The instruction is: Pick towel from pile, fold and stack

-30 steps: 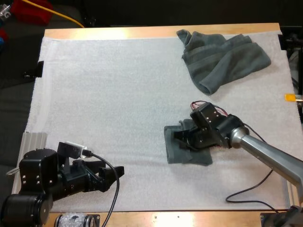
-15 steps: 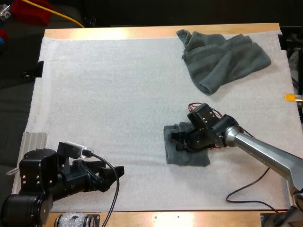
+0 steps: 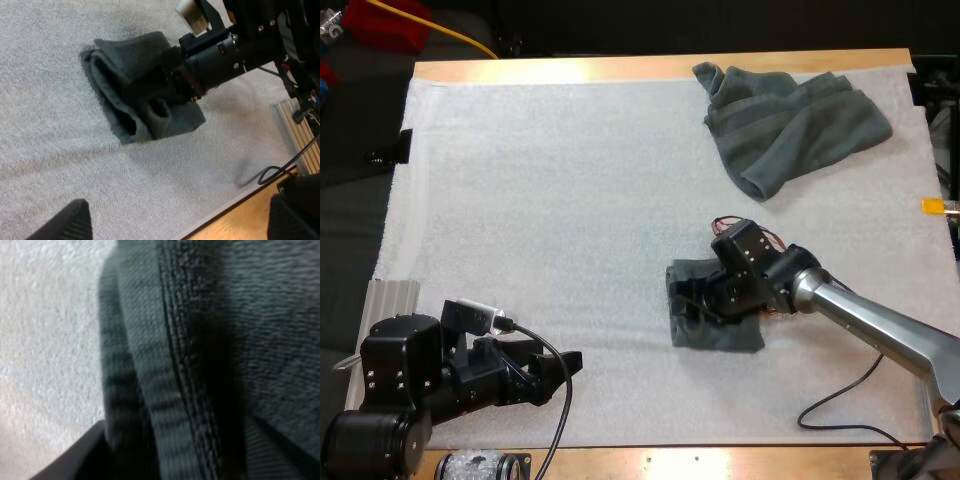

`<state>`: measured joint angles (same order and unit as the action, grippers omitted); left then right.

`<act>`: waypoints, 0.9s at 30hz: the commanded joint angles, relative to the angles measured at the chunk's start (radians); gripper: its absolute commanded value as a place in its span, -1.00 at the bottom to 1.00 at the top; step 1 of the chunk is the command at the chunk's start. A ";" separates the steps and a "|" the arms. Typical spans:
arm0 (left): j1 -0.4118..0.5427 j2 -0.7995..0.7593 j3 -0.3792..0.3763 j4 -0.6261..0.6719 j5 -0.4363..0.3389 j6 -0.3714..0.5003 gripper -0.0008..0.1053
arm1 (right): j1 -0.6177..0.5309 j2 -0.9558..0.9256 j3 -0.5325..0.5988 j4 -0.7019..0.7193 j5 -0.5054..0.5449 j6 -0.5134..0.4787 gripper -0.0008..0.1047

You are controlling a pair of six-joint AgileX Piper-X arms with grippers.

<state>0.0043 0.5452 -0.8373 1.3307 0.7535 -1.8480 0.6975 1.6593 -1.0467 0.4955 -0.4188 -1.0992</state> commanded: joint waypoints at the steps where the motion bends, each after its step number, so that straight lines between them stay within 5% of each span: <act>1: -0.001 -0.004 -0.008 -0.006 0.015 -0.002 0.33 | 0.008 0.002 -0.005 0.003 -0.003 -0.004 0.09; 16: -0.001 -0.004 -0.008 -0.011 0.015 -0.002 0.33 | 0.100 -0.003 -0.014 0.033 0.107 -0.059 0.09; 27: -0.001 -0.004 -0.008 -0.025 0.015 -0.002 0.33 | 0.100 -0.135 -0.058 0.151 0.225 -0.212 0.09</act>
<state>0.0043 0.5452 -0.8373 1.3197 0.7535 -1.8480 0.7948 1.5354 -1.0992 0.6272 -0.2054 -1.2895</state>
